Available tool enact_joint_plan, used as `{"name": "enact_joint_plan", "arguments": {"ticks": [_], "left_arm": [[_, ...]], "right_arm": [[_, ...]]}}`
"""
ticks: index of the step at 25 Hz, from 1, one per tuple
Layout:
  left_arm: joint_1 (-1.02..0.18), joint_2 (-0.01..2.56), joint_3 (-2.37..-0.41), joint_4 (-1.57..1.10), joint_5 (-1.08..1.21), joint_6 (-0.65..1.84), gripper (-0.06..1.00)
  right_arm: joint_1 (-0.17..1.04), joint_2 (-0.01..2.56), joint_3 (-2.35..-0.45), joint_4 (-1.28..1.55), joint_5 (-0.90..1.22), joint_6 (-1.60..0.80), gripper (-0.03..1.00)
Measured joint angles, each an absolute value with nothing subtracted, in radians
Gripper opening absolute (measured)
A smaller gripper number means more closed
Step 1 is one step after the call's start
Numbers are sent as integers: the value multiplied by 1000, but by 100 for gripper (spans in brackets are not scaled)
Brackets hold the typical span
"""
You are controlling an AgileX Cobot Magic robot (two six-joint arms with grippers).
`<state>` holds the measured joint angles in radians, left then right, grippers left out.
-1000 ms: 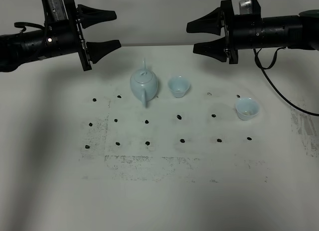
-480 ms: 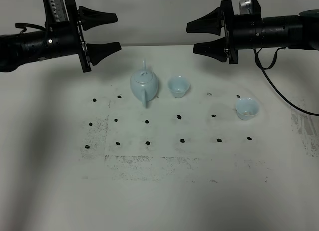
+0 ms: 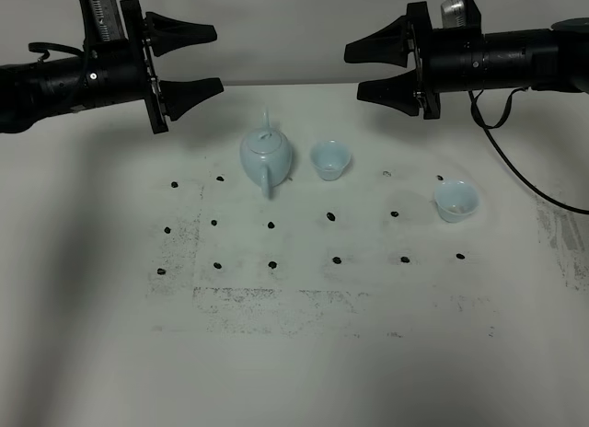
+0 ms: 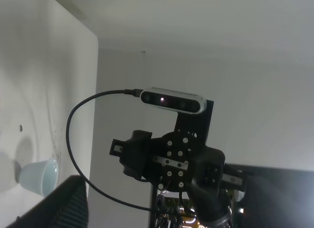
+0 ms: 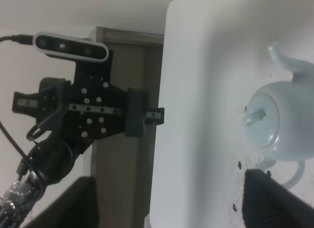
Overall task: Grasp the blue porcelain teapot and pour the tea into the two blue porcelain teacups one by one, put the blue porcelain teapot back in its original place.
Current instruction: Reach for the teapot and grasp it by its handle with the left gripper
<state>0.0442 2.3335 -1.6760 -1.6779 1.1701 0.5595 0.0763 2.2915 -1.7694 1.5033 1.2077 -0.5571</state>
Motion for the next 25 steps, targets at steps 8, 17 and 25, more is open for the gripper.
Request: {"name": "enact_joint_plan", "arguments": {"ticks": [8,17,25], "left_arm": [[44,2334,-1676,-1678,1170,560,63],[44,2334,-1676,-1678,1170,560,63],[44,2335,-1676,-1678,1186,598,62]], "right_arm": [[76,2292,-1769,1499,1208,-564,59],[76,2292,-1769,1499,1208,-585,59],[75,2290,-1769,1468,1209,-672,59]]}}
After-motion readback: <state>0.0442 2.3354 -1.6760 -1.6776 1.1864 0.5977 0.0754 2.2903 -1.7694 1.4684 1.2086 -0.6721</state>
